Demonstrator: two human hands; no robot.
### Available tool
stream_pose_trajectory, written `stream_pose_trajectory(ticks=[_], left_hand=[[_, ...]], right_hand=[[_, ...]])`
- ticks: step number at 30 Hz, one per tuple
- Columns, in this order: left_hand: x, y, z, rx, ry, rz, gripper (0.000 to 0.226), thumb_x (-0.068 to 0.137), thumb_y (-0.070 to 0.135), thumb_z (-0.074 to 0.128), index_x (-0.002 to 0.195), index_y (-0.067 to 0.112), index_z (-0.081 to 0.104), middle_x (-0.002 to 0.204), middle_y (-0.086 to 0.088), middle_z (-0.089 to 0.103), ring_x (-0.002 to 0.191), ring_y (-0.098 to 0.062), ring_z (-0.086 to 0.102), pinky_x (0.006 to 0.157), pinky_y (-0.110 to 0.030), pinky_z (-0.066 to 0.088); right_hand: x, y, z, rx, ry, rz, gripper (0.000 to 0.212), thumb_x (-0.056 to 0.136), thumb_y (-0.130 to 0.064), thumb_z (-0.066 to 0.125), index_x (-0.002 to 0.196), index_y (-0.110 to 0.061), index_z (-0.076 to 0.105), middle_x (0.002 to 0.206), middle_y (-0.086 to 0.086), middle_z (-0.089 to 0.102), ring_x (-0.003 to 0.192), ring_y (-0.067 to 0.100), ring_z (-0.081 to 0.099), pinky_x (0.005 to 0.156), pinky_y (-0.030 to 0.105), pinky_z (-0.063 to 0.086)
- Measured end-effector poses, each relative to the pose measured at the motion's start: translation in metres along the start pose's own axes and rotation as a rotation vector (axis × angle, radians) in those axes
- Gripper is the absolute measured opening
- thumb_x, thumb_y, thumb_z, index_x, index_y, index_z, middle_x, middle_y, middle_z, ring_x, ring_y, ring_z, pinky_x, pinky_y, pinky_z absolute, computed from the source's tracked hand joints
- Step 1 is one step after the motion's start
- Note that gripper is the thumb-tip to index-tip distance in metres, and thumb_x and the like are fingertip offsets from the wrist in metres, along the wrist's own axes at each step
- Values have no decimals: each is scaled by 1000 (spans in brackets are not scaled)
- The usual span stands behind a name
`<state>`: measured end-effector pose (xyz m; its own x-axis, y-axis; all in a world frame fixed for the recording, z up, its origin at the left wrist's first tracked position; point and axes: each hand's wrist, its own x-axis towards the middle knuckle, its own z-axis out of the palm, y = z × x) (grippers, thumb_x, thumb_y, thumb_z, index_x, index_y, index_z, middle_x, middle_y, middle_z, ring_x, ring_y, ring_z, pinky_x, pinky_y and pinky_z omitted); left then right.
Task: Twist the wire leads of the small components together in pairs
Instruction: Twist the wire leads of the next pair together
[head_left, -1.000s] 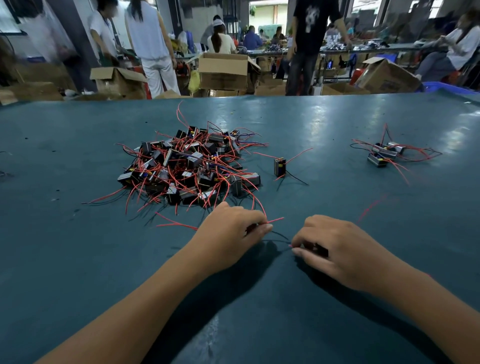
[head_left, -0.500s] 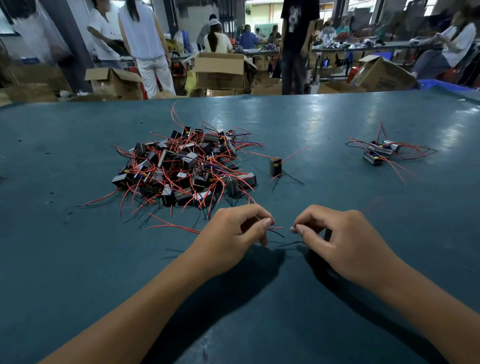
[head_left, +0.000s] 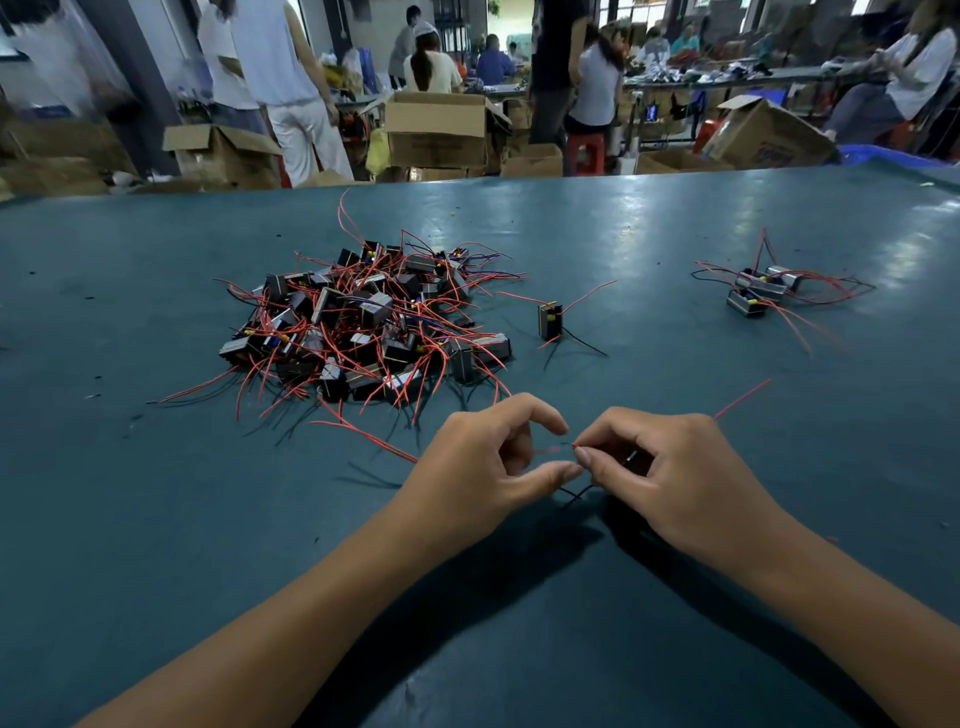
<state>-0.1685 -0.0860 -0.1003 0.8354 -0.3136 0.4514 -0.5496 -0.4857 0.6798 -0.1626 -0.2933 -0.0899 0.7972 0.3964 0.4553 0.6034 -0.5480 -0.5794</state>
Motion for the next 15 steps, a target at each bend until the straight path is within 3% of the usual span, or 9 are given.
stream_pose_trajectory(ticks=[4,7,9,12,15], left_hand=[[2,3,1,76,39,62,19,85,26,79,96,15,67,55,9,26,53,-10,25,51,-23,29],[3,3,1,159,47,108,8,88,18,75,91,12,70,61,25,47,53,3,39,54,-8,28],[4,1,0,211,42,128,5,89,15,74,91,13,70,71,38,50,60,13,45,58,-3,28],[4,-1,0,262,24,124,5,91,22,72,93,18,68,73,36,49,61,9,43,59,-15,30],[3,-4,0,211,-9,47,5,93,27,69,91,25,64,61,20,45,55,-1,38,56,-26,30]], right_hand=[[-1,-3,0,9,-15,-20,10,87,-13,73,81,-20,70,63,-17,63,58,-2,56,57,5,35],[0,-2,1,-2,-22,-30,9,88,-14,72,82,-21,70,61,-19,60,57,-1,54,56,6,34],[0,-1,2,-6,-24,-33,9,88,-16,72,82,-21,70,60,-19,58,56,-1,53,56,6,34],[-1,0,2,-4,-31,-43,10,89,-17,71,81,-23,68,61,-18,59,55,0,52,55,7,33],[-1,0,2,3,-35,-50,12,89,-16,71,80,-22,67,62,-20,58,54,-1,52,54,6,33]])
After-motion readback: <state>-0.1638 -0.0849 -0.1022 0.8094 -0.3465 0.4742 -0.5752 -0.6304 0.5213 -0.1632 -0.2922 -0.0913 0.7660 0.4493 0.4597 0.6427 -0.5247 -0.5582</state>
